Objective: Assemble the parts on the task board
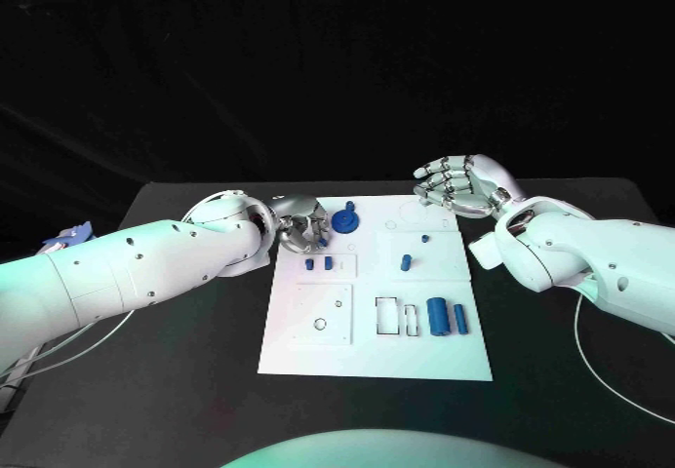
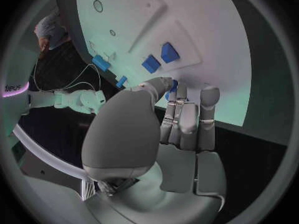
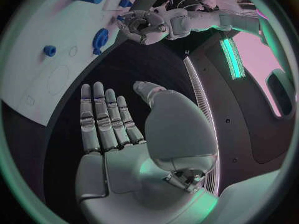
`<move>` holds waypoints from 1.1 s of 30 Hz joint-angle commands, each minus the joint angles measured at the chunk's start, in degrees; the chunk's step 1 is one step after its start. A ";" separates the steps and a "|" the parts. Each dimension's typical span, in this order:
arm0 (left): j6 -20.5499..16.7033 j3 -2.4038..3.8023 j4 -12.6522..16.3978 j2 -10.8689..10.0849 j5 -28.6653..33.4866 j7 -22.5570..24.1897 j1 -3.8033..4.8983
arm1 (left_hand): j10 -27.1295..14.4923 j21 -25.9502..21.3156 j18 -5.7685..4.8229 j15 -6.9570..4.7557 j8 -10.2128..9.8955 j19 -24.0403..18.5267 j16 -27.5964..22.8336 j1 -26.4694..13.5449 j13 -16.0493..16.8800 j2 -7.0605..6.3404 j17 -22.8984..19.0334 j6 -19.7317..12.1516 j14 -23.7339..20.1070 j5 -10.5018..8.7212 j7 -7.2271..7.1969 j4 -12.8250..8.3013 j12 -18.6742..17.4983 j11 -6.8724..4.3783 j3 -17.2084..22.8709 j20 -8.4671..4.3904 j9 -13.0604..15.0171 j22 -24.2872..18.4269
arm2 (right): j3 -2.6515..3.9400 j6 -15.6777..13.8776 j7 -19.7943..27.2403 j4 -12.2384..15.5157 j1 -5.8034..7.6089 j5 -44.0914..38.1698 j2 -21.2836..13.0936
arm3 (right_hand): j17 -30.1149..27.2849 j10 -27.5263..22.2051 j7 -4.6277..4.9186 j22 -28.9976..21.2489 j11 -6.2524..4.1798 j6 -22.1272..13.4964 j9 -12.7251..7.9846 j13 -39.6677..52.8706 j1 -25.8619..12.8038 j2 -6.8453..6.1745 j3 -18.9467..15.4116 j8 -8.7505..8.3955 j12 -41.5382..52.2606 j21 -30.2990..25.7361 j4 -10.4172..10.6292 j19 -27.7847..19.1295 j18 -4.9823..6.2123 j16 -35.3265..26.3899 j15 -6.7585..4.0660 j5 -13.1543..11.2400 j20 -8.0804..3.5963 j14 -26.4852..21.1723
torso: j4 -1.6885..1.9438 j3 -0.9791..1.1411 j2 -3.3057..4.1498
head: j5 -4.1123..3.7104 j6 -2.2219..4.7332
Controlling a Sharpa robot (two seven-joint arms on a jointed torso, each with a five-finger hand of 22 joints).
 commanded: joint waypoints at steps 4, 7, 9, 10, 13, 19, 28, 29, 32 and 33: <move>1.35 -0.06 -0.15 0.28 0.03 -0.37 -0.11 | 0.35 -0.07 -0.87 0.17 -0.50 -0.06 0.01 -0.53 -0.10 0.13 0.08 0.27 0.25 -0.16 0.19 -0.40 -0.37 0.03 0.03 0.02 -0.05 -0.14 | 0.02 0.58 0.48 0.03 -0.03 -0.04 0.02 | -0.06 -0.39 5.60 -0.06 0.02 -0.29 -0.06 -0.06 -0.22 0.35 -0.22 0.39 0.16 -0.21 -0.20 0.55 0.61 -0.15 0.13 0.36 0.00 0.41 | -0.02 0.02 -0.02 | 0.03 0.01; 1.33 -0.06 -0.16 0.27 0.20 -0.40 -0.13 | 0.80 0.04 -0.91 0.27 -1.80 0.00 -0.12 -0.78 -0.09 0.03 -0.43 -0.80 0.14 -0.07 0.45 -0.62 -0.86 0.17 0.13 0.00 -0.48 -0.02 | 0.02 0.59 0.50 0.03 -0.04 -0.04 0.01 | -0.06 -0.39 5.60 -0.06 0.02 -0.29 -0.06 -0.06 -0.22 0.35 -0.22 0.39 0.16 -0.21 -0.20 0.55 0.61 -0.15 0.13 0.36 0.00 0.41 | -0.03 0.04 -0.05 | -0.02 -0.01; 1.30 -0.06 -0.16 0.24 0.26 -0.41 -0.13 | 0.80 -0.05 -0.87 0.34 -2.18 -0.13 -0.10 -1.05 -0.11 -0.18 -0.36 -1.02 0.17 -0.09 0.58 -0.62 -1.10 0.26 0.04 0.02 -0.60 -0.20 | 0.02 0.59 0.50 0.03 -0.04 -0.04 0.00 | -0.06 -0.39 5.60 -0.06 0.02 -0.29 -0.06 -0.06 -0.22 0.35 -0.22 0.39 0.16 -0.21 -0.20 0.55 0.61 -0.15 0.13 0.36 0.00 0.41 | -0.04 0.04 -0.04 | -0.02 0.01; 1.25 -0.06 -0.16 0.22 0.28 -0.45 -0.14 | 0.76 -0.18 -0.83 0.44 -2.74 -0.31 -0.11 -1.31 -0.13 -0.42 -0.35 -1.52 0.13 -0.08 0.70 -0.63 -1.39 0.38 0.00 0.06 -0.78 -0.44 | 0.02 0.58 0.50 0.03 -0.04 -0.04 -0.01 | -0.06 -0.39 5.60 -0.06 0.02 -0.29 -0.06 -0.06 -0.22 0.35 -0.22 0.39 0.16 -0.21 -0.20 0.55 0.61 -0.15 0.13 0.36 0.00 0.41 | -0.05 0.05 -0.04 | -0.02 0.01; 1.02 -0.06 -0.18 0.15 0.30 -0.81 -0.14 | 0.56 -0.78 -0.63 0.69 -4.21 -1.10 -0.17 -1.98 -0.19 -1.15 -0.60 -3.08 -0.11 -0.01 1.00 -0.63 -2.09 0.65 -0.16 0.20 -1.28 -1.54 | 0.02 0.56 0.50 0.03 -0.05 -0.04 -0.05 | -0.06 -0.39 5.60 -0.06 0.02 -0.29 -0.06 -0.06 -0.22 0.35 -0.22 0.39 0.16 -0.21 -0.20 0.55 0.61 -0.15 0.13 0.36 0.00 0.41 | 0.01 0.02 -0.04 | -0.04 0.05; 0.49 -0.06 -0.19 0.09 0.29 -1.33 -0.15 | 0.16 -1.47 -0.41 0.84 -5.17 -1.94 -0.38 -2.28 -0.26 -1.52 -1.34 -4.06 -0.63 0.04 1.13 -0.72 -2.74 0.82 -0.14 0.38 -1.58 -2.72 | 0.02 0.56 0.50 0.03 -0.05 -0.04 -0.05 | -0.06 -0.39 5.60 -0.06 0.02 -0.29 -0.06 -0.06 -0.22 0.35 -0.22 0.39 0.16 -0.21 -0.20 0.55 0.61 -0.15 0.13 0.36 0.00 0.41 | 0.02 0.02 -0.01 | -0.04 0.04; 0.07 -0.06 -0.11 -0.06 0.28 -1.59 -0.18 | 0.13 -1.60 -0.38 0.89 -5.52 -2.07 -0.45 -2.33 -0.24 -1.62 -1.60 -4.44 -0.80 0.05 1.21 -0.78 -2.89 0.88 -0.12 0.43 -1.70 -2.90 | 0.02 0.53 0.52 0.00 -0.10 -0.04 -0.06 | -0.12 -0.44 5.61 -0.32 0.03 -0.32 -0.16 -0.28 -0.26 0.35 -0.28 0.46 0.27 -0.28 -0.23 0.64 0.61 -0.32 0.14 0.35 0.00 0.48 | 0.00 0.01 0.03 | -0.03 0.05; 0.04 -0.06 -0.09 -0.08 0.28 -1.60 -0.18 | 0.13 -1.60 -0.38 0.89 -5.52 -2.07 -0.45 -2.33 -0.24 -1.62 -1.60 -4.44 -0.80 0.05 1.21 -0.78 -2.89 0.88 -0.12 0.43 -1.70 -2.90 | 0.02 0.53 0.50 -0.01 -0.11 -0.04 -0.06 | -0.12 -0.44 5.61 -0.32 0.03 -0.32 -0.16 -0.28 -0.26 0.35 -0.28 0.46 0.27 -0.28 -0.23 0.64 0.61 -0.32 0.14 0.35 0.00 0.48 | 0.01 0.01 0.03 | -0.03 0.05; 0.04 -0.06 -0.03 -0.21 0.28 -1.67 -0.18 | 0.08 -1.70 -0.35 0.91 -5.68 -2.19 -0.48 -2.33 -0.23 -1.71 -1.71 -4.62 -0.88 0.05 1.24 -0.85 -2.97 0.90 -0.12 0.46 -1.75 -3.07 | 0.02 0.57 0.43 -0.03 -0.12 -0.04 -0.09 | -0.12 -0.44 5.61 -0.32 0.03 -0.32 -0.16 -0.28 -0.26 0.35 -0.28 0.46 0.27 -0.28 -0.23 0.64 0.61 -0.32 0.14 0.35 0.00 0.48 | 0.02 -0.01 0.03 | -0.04 0.03; 0.06 -0.06 -0.01 -0.25 0.28 -1.68 -0.18 | 0.04 -1.76 -0.33 0.92 -5.76 -2.26 -0.51 -2.35 -0.23 -1.78 -1.81 -4.71 -0.94 0.04 1.25 -0.88 -3.02 0.91 -0.13 0.47 -1.78 -3.18 | 0.02 0.58 0.41 -0.04 -0.12 -0.05 -0.09 | -0.12 -0.44 5.61 -0.32 0.03 -0.32 -0.16 -0.28 -0.26 0.35 -0.28 0.46 0.27 -0.28 -0.23 0.64 0.61 -0.32 0.14 0.35 0.00 0.48 | 0.02 -0.01 0.03 | -0.04 0.03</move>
